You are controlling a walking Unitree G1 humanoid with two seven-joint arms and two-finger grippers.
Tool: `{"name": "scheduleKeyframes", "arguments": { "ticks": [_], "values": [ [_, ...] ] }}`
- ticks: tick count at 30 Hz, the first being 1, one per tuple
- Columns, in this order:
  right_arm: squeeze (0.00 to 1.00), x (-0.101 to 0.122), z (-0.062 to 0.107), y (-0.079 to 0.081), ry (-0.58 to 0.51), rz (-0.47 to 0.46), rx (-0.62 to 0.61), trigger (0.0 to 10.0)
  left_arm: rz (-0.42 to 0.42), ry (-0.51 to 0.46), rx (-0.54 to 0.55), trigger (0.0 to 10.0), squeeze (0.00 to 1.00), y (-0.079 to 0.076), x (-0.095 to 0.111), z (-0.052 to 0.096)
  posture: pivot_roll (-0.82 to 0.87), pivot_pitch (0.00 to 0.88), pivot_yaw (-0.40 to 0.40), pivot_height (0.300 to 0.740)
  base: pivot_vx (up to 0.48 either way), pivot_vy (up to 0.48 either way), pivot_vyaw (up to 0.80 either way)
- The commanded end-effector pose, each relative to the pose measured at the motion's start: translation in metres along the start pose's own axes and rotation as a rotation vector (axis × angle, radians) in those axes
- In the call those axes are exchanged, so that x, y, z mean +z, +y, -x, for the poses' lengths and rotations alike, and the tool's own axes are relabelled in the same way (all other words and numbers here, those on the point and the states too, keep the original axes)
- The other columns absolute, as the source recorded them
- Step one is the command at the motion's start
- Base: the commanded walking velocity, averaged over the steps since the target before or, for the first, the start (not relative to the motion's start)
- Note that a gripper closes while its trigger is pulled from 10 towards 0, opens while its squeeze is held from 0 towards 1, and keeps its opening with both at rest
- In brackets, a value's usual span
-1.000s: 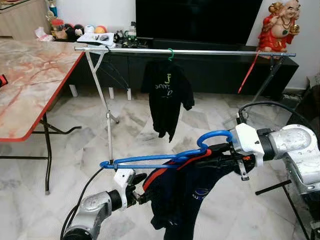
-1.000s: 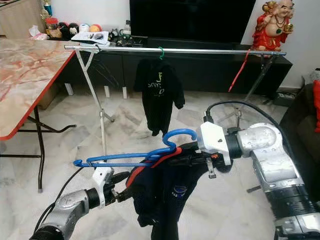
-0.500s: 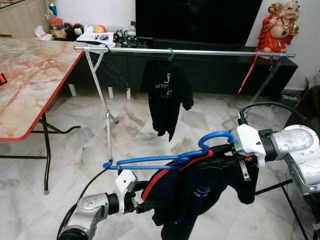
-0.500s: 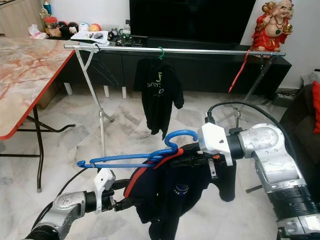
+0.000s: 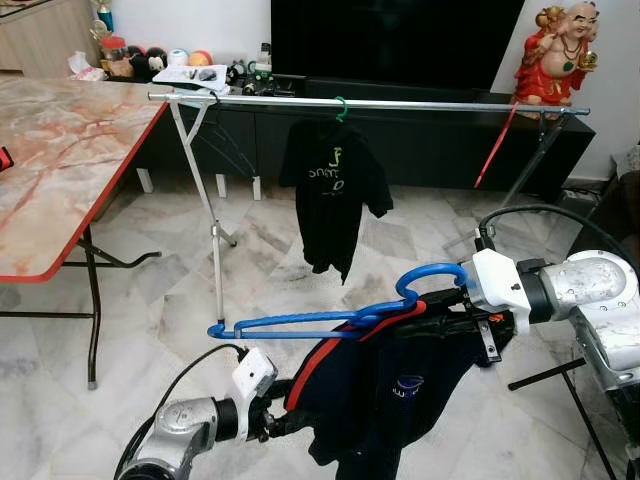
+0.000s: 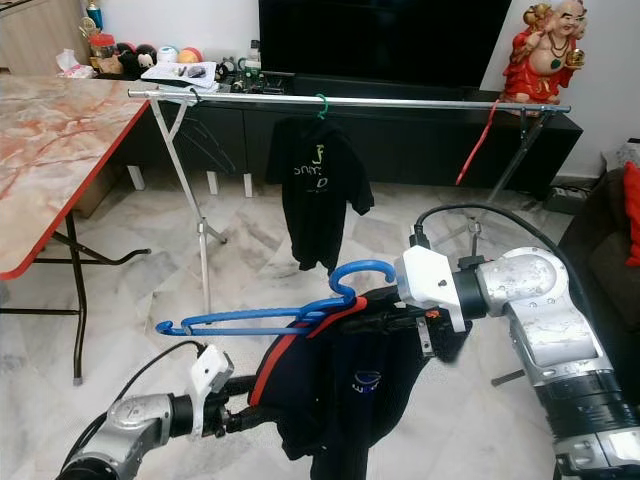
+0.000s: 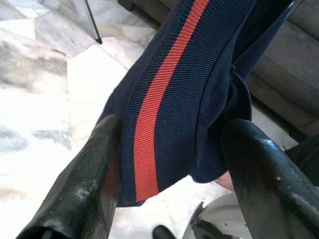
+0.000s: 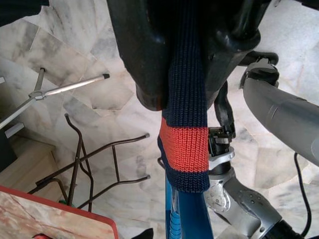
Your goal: Hang hanger
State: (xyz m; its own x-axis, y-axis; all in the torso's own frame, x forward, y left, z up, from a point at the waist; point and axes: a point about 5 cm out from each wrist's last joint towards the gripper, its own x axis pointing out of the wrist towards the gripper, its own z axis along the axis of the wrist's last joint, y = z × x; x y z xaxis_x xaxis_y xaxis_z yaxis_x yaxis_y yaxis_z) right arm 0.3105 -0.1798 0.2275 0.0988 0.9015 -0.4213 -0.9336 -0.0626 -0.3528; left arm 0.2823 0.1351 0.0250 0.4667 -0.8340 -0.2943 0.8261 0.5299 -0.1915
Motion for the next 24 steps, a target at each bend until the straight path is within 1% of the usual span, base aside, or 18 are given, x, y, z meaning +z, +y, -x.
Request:
{"name": "scheduleKeyframes", "arguments": {
  "ticks": [1, 2, 11, 24],
  "values": [
    [0.00, 0.0092, 0.0064, -0.0053, 0.004, 0.047, -0.026, 0.0, 0.016, 0.013, 0.004, 0.2, 0.00, -0.0006, -0.0025, -0.0013, 0.02, 0.045, -0.073, 0.740, 0.000, 0.000, 0.00],
    [0.00, 0.0091, 0.0067, -0.0056, 0.004, 0.047, -0.028, 0.0, 0.019, 0.012, 0.004, 0.0, 0.00, -0.0008, -0.0027, -0.0017, 0.02, 0.045, -0.073, 0.740, 0.000, 0.000, 0.00],
    [0.00, 0.0078, 0.0071, -0.0062, 0.005, 0.043, -0.040, 0.0, 0.038, -0.001, 0.004, 0.0, 0.00, -0.0023, -0.0024, -0.0056, 0.02, 0.044, -0.073, 0.740, 0.000, 0.000, 0.00],
    [0.00, 0.0031, 0.0066, -0.0076, 0.011, 0.030, -0.056, 0.0, 0.045, -0.015, 0.012, 0.0, 0.00, -0.0009, -0.0019, -0.0030, 0.03, 0.052, -0.073, 0.740, 0.000, 0.000, 0.00]
  ]
}}
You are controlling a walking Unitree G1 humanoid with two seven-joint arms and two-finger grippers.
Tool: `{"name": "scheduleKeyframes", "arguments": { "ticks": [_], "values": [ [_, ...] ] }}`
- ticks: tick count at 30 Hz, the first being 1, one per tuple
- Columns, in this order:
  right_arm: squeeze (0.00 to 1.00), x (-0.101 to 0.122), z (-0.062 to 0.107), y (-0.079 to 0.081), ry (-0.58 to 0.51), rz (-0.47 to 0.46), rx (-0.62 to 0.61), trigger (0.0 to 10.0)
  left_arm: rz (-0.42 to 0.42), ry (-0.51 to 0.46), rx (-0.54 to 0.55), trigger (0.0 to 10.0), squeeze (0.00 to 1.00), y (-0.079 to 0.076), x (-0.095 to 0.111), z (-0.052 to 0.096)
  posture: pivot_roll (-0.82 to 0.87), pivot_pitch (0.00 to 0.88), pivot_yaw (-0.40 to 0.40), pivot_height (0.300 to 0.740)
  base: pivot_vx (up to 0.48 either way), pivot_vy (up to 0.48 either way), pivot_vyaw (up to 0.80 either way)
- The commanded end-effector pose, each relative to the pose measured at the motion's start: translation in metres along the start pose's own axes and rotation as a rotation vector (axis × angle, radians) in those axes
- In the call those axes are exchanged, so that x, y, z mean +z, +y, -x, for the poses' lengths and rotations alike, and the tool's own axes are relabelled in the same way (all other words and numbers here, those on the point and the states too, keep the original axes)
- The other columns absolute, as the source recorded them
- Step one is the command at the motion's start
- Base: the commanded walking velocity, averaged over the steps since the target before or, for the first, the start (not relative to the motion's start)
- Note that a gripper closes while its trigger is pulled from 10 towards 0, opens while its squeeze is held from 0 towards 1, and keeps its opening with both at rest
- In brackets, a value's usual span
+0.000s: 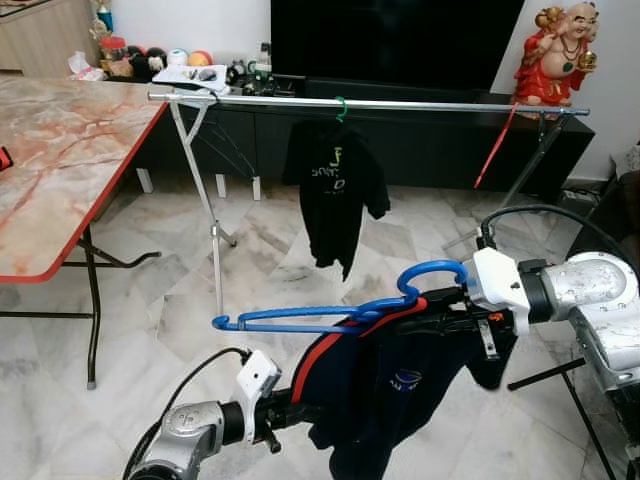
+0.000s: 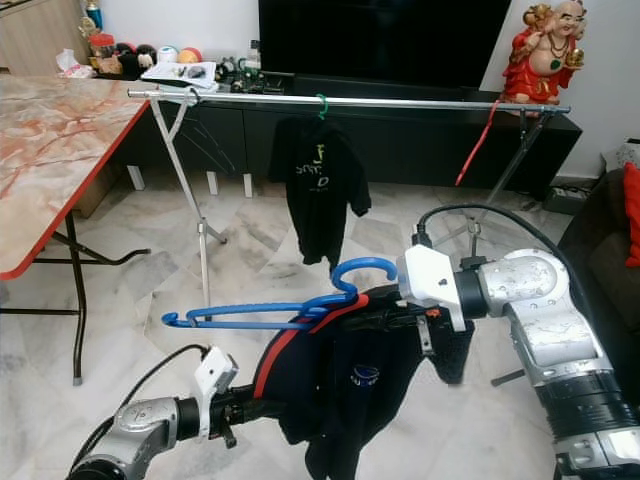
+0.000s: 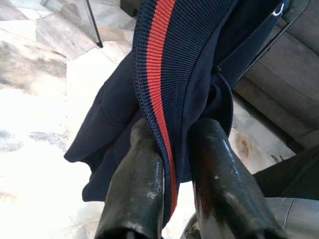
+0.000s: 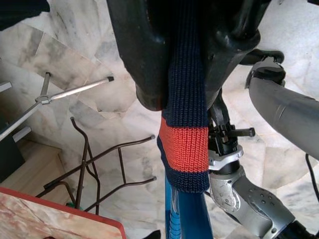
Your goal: Hang hanger
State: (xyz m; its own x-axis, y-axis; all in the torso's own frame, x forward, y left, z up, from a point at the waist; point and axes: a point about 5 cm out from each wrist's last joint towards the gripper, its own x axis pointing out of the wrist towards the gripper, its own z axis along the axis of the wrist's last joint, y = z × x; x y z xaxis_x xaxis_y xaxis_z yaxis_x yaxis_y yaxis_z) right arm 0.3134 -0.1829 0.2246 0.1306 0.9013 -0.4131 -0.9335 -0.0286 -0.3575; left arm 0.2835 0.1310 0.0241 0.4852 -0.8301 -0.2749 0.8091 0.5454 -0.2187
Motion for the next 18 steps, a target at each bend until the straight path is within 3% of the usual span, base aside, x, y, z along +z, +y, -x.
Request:
{"name": "scheduleKeyframes", "arguments": {
  "ticks": [1, 18],
  "values": [
    [0.00, 0.0064, 0.0048, -0.0062, 0.008, 0.036, -0.027, 0.0, 0.012, 0.009, 0.001, 0.0, 0.00, 0.0007, -0.0021, 0.0021, 0.03, 0.053, -0.073, 0.740, 0.000, 0.000, 0.00],
    [0.00, -0.0021, 0.0021, -0.0055, 0.010, 0.010, -0.052, 0.0, 0.017, 0.029, -0.019, 0.0, 0.00, -0.0031, -0.0086, 0.0055, 0.03, 0.057, -0.067, 0.740, 0.000, 0.000, 0.00]
  ]
}}
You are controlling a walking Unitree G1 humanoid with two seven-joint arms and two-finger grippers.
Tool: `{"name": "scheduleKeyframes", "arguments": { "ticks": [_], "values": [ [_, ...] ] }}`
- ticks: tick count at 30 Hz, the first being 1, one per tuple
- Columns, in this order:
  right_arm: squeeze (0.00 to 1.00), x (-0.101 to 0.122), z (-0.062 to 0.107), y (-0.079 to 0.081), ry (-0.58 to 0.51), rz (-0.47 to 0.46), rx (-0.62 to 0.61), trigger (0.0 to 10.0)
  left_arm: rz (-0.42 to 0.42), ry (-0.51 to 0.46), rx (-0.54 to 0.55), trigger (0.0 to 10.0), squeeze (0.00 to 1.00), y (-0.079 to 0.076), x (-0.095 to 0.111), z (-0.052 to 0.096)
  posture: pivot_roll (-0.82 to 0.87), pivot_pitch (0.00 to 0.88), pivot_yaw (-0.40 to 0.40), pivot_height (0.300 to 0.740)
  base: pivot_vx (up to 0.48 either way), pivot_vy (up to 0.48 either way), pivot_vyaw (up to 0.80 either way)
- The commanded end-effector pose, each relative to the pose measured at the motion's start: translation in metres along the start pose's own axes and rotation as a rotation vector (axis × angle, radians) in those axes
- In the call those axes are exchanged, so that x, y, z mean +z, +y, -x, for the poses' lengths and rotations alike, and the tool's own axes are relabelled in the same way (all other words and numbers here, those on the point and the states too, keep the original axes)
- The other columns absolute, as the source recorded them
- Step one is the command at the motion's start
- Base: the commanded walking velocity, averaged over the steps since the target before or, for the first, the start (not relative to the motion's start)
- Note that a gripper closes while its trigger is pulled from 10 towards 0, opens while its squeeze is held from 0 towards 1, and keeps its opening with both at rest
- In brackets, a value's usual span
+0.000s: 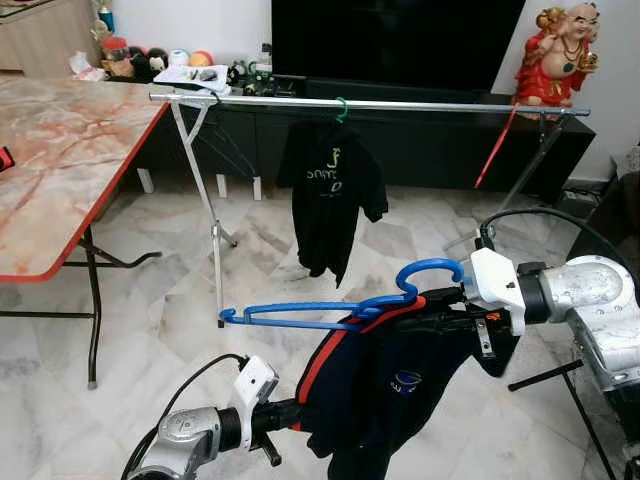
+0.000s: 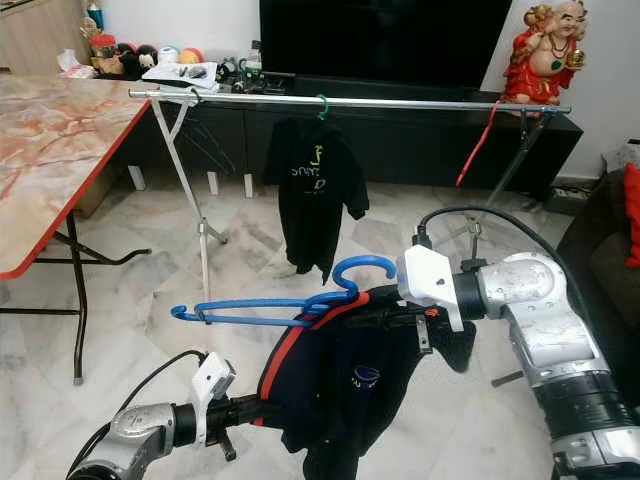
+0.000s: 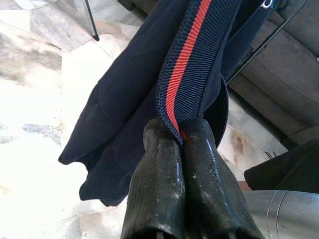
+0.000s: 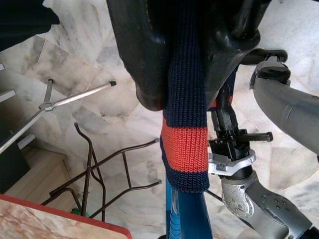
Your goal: Hang hanger
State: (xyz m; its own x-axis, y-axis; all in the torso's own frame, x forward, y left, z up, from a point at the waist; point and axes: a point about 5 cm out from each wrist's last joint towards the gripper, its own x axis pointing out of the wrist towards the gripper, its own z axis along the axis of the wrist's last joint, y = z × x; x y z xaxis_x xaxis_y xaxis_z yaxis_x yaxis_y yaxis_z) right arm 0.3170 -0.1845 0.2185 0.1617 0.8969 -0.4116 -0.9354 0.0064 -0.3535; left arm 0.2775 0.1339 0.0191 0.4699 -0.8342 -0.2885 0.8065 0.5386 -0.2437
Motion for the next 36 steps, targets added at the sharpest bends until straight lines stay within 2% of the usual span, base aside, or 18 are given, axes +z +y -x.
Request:
{"name": "scheduleKeyframes", "arguments": {
  "ticks": [1, 7, 9, 10, 11, 13, 16, 17, 21, 25, 26, 27, 29, 30, 31, 33, 36],
  "values": [
    [0.00, 0.004, 0.004, -0.005, 0.003, 0.029, -0.024, 0.0, -0.006, 0.016, 0.000, 0.0, 0.00, 0.000, -0.002, 0.002, 0.03, 0.057, -0.067, 0.740, 0.000, 0.000, 0.00],
    [0.00, -0.001, 0.008, -0.002, 0.047, 0.027, -0.009, 0.0, -0.030, 0.086, 0.085, 0.0, 0.00, 0.007, -0.010, 0.010, 0.03, 0.059, -0.064, 0.740, 0.000, 0.000, 0.00],
    [0.00, -0.011, 0.011, 0.000, 0.148, 0.044, -0.004, 0.0, -0.035, 0.096, 0.111, 0.0, 0.00, 0.009, -0.012, 0.013, 0.03, 0.060, -0.063, 0.740, 0.000, 0.000, 0.00],
    [0.00, -0.024, 0.015, 0.003, 0.246, 0.055, 0.005, 0.0, -0.035, 0.103, 0.125, 0.0, 0.00, 0.010, -0.014, 0.015, 0.03, 0.060, -0.063, 0.740, 0.000, 0.000, 0.00],
    [0.00, -0.029, 0.016, 0.005, 0.272, 0.055, 0.007, 0.0, -0.034, 0.105, 0.128, 0.0, 0.00, 0.010, -0.015, 0.016, 0.03, 0.060, -0.063, 0.740, 0.000, 0.000, 0.00],
    [0.00, -0.029, 0.017, 0.005, 0.256, 0.042, 0.002, 0.0, -0.035, 0.107, 0.130, 0.0, 0.00, 0.010, -0.016, 0.016, 0.03, 0.060, -0.063, 0.740, 0.000, 0.000, 0.00],
    [0.00, -0.027, 0.020, 0.007, 0.171, -0.008, -0.003, 0.0, -0.032, 0.118, 0.144, 0.0, 0.00, 0.010, -0.019, 0.019, 0.03, 0.064, -0.060, 0.740, 0.000, 0.000, 0.00],
    [0.00, -0.029, 0.023, 0.012, 0.163, -0.033, 0.028, 0.0, -0.032, 0.122, 0.149, 0.0, 0.00, 0.010, -0.020, 0.020, 0.03, 0.065, -0.059, 0.740, 0.000, 0.000, 0.00],
    [0.00, -0.037, 0.027, 0.016, 0.191, -0.045, 0.047, 0.0, -0.034, 0.129, 0.154, 0.0, 0.00, 0.010, -0.022, 0.022, 0.03, 0.066, -0.057, 0.740, 0.000, 0.000, 0.00],
    [0.00, -0.044, 0.032, 0.026, 0.179, -0.107, 0.106, 0.0, -0.037, 0.139, 0.165, 0.0, 0.00, 0.011, -0.023, 0.023, 0.04, 0.064, -0.054, 0.740, 0.000, 0.000, 0.00],
    [0.00, -0.051, 0.035, 0.032, 0.227, -0.120, 0.140, 0.0, -0.038, 0.141, 0.168, 0.0, 0.00, 0.012, -0.023, 0.023, 0.04, 0.063, -0.053, 0.740, 0.000, 0.000, 0.00],
    [0.00, -0.051, 0.035, 0.032, 0.227, -0.120, 0.140, 0.0, -0.038, 0.141, 0.168, 0.0, 0.00, 0.012, -0.023, 0.023, 0.04, 0.063, -0.053, 0.740, 0.000, 0.000, 0.00],
    [0.00, -0.065, 0.039, 0.037, 0.372, -0.115, 0.152, 0.0, -0.040, 0.144, 0.171, 0.0, 0.00, 0.012, -0.023, 0.024, 0.04, 0.062, -0.049, 0.740, 0.000, 0.000, 0.00],
    [0.00, -0.065, 0.039, 0.037, 0.372, -0.115, 0.152, 0.0, -0.040, 0.144, 0.171, 0.0, 0.00, 0.012, -0.023, 0.024, 0.04, 0.062, -0.049, 0.740, 0.000, 0.000, 0.00],
    [0.00, -0.075, 0.043, 0.041, 0.476, -0.100, 0.166, 0.0, -0.042, 0.146, 0.172, 0.0, 0.00, 0.012, -0.023, 0.024, 0.04, 0.062, -0.048, 0.740, 0.000, 0.000, 0.00],
    [0.00, -0.078, 0.045, 0.041, 0.505, -0.096, 0.169, 0.0, -0.043, 0.146, 0.173, 0.0, 0.00, 0.012, -0.023, 0.024, 0.04, 0.062, -0.048, 0.740, 0.000, 0.000, 0.00],
    [0.00, -0.087, 0.046, 0.037, 0.577, -0.080, 0.097, 0.0, -0.046, 0.147, 0.178, 0.0, 0.00, 0.013, -0.022, 0.025, 0.04, 0.062, -0.046, 0.740, 0.000, 0.000, 0.00]
  ]
}}
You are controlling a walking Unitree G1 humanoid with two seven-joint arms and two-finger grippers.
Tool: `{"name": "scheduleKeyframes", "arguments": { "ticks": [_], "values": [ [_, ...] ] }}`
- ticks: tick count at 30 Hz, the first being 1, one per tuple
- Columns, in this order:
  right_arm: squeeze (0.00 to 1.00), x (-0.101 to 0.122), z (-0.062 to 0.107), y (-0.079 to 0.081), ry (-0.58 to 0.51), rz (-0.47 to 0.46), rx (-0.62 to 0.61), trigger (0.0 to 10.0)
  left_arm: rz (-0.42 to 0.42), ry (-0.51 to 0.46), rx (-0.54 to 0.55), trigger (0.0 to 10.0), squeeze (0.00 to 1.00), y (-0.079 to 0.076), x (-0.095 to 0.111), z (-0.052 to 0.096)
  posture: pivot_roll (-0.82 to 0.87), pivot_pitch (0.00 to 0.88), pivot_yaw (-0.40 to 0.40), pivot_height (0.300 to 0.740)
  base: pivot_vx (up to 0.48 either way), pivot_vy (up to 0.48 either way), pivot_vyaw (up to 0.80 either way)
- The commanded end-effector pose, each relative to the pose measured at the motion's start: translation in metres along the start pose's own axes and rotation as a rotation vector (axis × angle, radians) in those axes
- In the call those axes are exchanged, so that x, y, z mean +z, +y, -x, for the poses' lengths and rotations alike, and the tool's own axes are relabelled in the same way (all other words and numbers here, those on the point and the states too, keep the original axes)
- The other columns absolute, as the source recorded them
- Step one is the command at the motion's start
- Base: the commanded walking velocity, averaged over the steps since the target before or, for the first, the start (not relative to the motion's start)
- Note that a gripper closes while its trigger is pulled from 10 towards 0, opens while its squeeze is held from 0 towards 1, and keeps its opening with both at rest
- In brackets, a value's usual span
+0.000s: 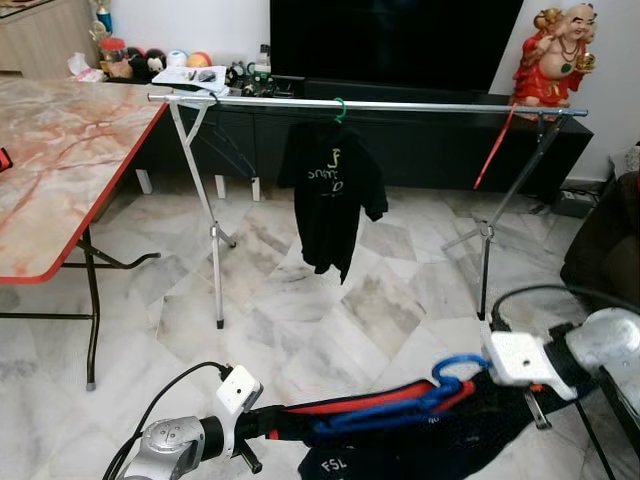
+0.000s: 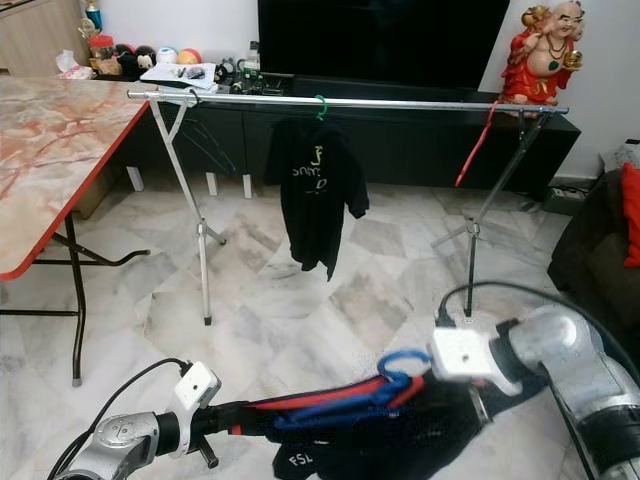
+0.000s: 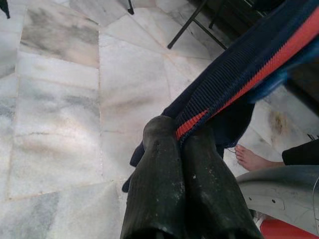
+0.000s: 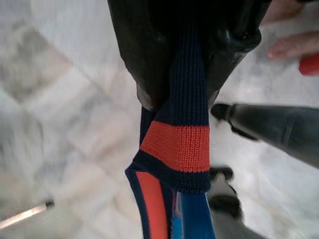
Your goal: Hang hanger
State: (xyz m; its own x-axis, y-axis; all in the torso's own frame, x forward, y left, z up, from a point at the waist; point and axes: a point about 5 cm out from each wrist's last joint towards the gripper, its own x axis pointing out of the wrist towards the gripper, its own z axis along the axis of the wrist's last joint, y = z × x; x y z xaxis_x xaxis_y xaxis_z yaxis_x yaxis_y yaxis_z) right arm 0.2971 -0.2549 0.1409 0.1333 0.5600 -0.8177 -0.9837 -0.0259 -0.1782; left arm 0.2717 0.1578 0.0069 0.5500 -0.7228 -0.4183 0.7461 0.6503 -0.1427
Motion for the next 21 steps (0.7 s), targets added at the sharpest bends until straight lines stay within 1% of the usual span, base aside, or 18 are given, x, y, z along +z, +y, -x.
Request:
{"name": "scheduleKeyframes", "arguments": {
  "ticks": [1, 5, 6, 7, 8, 9, 11, 14, 18, 20, 21],
  "values": [
    [0.00, -0.003, 0.013, -0.008, 0.071, 0.023, -0.069, 0.0, 0.002, 0.038, 0.024, 0.0, 0.00, 0.003, -0.006, 0.004, 0.04, 0.062, -0.046, 0.740, 0.000, 0.000, 0.00],
    [0.00, -0.002, 0.007, -0.015, 0.112, 0.060, -0.150, 0.0, -0.003, 0.029, 0.026, 0.0, 0.00, 0.005, -0.003, 0.005, 0.04, 0.062, -0.044, 0.740, 0.000, 0.000, 0.00],
    [0.00, -0.004, 0.004, -0.017, 0.140, 0.078, -0.175, 0.0, -0.011, 0.020, 0.021, 0.0, 0.00, 0.005, -0.001, 0.006, 0.04, 0.062, -0.043, 0.740, 0.000, 0.000, 0.00],
    [0.00, -0.004, 0.004, -0.017, 0.140, 0.078, -0.175, 0.0, -0.011, 0.020, 0.021, 0.0, 0.00, 0.005, -0.001, 0.006, 0.04, 0.062, -0.043, 0.740, 0.000, 0.000, 0.00],
    [0.00, -0.005, 0.001, -0.017, 0.161, 0.090, -0.188, 0.0, -0.018, 0.011, 0.016, 0.0, 0.00, 0.006, 0.002, 0.006, 0.04, 0.062, -0.043, 0.740, 0.000, 0.000, 0.00],
    [0.00, -0.006, -0.001, -0.017, 0.163, 0.090, -0.190, 0.0, -0.019, 0.009, 0.015, 0.0, 0.00, 0.006, 0.003, 0.006, 0.04, 0.062, -0.043, 0.740, 0.000, 0.000, 0.00],
    [0.00, -0.003, -0.013, -0.015, 0.117, 0.074, -0.206, 0.0, -0.032, -0.002, 0.004, 0.0, 0.00, 0.008, 0.008, 0.007, 0.05, 0.058, -0.042, 0.740, 0.000, 0.000, 0.00],
    [0.00, -0.004, -0.017, -0.013, 0.116, 0.072, -0.201, 0.0, -0.036, -0.006, 0.001, 0.0, 0.00, 0.008, 0.010, 0.007, 0.05, 0.057, -0.043, 0.740, 0.000, 0.000, 0.00],
    [0.00, -0.011, -0.035, -0.006, 0.137, 0.059, -0.223, 0.0, -0.029, -0.057, -0.027, 0.0, 0.00, 0.009, 0.022, 0.006, 0.05, 0.050, -0.039, 0.740, 0.000, 0.000, 0.00],
    [0.00, -0.013, -0.045, -0.004, 0.126, 0.033, -0.257, 0.0, -0.028, -0.082, -0.061, 0.0, 0.00, 0.007, 0.029, 0.006, 0.05, 0.049, -0.039, 0.740, 0.000, 0.000, 0.00],
    [0.00, -0.014, -0.055, -0.002, 0.116, 0.002, -0.286, 0.0, -0.035, -0.106, -0.099, 0.0, 0.00, 0.005, 0.037, 0.007, 0.06, 0.045, -0.035, 0.740, 0.000, 0.000, 0.00]
  ]
}}
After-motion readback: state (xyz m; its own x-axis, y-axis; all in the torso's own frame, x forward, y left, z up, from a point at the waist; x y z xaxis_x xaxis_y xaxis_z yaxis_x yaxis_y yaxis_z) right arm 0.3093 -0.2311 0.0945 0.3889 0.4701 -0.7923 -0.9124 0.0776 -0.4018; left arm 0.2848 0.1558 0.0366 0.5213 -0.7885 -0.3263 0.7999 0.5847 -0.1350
